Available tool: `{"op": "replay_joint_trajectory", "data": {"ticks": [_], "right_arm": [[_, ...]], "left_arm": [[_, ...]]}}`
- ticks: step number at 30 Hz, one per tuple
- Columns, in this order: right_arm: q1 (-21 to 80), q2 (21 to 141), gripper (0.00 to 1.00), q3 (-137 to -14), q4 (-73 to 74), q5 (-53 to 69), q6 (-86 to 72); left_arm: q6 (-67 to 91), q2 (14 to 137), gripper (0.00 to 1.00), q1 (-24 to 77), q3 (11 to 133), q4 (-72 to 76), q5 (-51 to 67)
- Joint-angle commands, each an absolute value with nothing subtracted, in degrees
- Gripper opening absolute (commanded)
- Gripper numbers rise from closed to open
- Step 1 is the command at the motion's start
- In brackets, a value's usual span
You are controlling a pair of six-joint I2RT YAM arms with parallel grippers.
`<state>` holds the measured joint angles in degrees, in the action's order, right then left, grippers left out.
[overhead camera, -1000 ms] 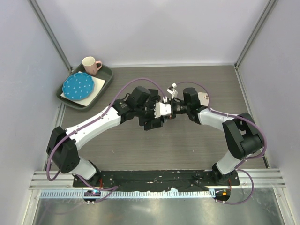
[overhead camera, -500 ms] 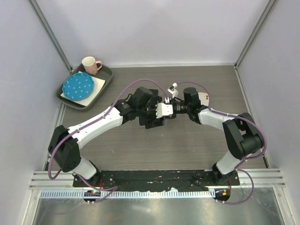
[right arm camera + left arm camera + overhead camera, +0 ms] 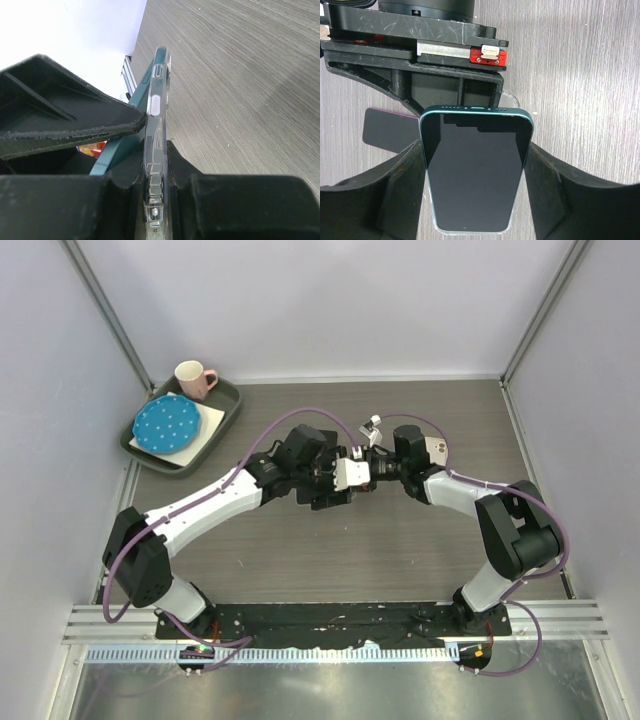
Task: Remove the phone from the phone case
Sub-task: Remove the phone case from the phone.
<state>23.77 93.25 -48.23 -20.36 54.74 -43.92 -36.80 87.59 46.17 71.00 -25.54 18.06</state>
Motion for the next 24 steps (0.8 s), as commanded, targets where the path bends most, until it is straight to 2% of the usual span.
{"op": "replay_joint_trajectory", "data": {"ticks": [1,2,3,4,5,10,24], "right_arm": [[24.0,90.1,0.01,-51.0,-28.3,59.5,-45.7],[24.0,89.9,0.01,-51.2,-28.2,59.7,-45.7],[24.0,89.8,0.01,-51.2,-28.3,59.8,-45.7],[24.0,89.7,0.01,-51.2,-28.2,59.8,-45.5],[24.0,89.5,0.01,-51.2,-28.0,59.8,-45.4],[22.6,89.5,0.01,-51.8,-23.7,57.1,-41.0],[19.2,92.2,0.01,-54.2,-14.9,51.3,-33.8]], "left_arm": [[-37.6,88.2,0.61,46.8,71.3,-26.5,19.6],[-38.1,88.2,0.46,46.8,71.3,-27.0,19.9],[-38.1,88.1,0.42,46.8,71.2,-27.0,20.0],[-38.0,88.1,0.3,46.8,71.2,-27.2,20.5],[-37.9,88.1,0.22,46.8,71.1,-27.3,20.6],[-36.0,87.5,0.0,46.9,71.1,-27.3,22.5],[-25.9,85.9,0.0,46.8,76.7,-28.7,29.8]]}}
